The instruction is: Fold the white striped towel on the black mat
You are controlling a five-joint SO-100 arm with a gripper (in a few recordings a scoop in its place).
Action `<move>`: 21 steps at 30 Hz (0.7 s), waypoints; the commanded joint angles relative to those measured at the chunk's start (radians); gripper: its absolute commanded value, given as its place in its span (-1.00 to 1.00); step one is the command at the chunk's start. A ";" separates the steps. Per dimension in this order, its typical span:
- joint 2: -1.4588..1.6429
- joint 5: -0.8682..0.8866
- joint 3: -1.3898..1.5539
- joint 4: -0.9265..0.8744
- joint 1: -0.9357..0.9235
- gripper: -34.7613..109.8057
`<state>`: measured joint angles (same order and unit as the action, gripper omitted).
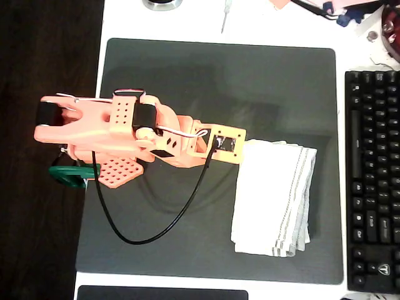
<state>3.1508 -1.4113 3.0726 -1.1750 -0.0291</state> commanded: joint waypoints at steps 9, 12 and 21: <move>0.149 -0.014 0.083 -0.130 0.002 -0.52; 0.167 -0.014 0.083 -0.172 0.012 -0.52; 0.209 -0.015 0.083 -0.196 0.021 -0.52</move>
<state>3.3333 -1.4128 3.1355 -1.3484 -0.0031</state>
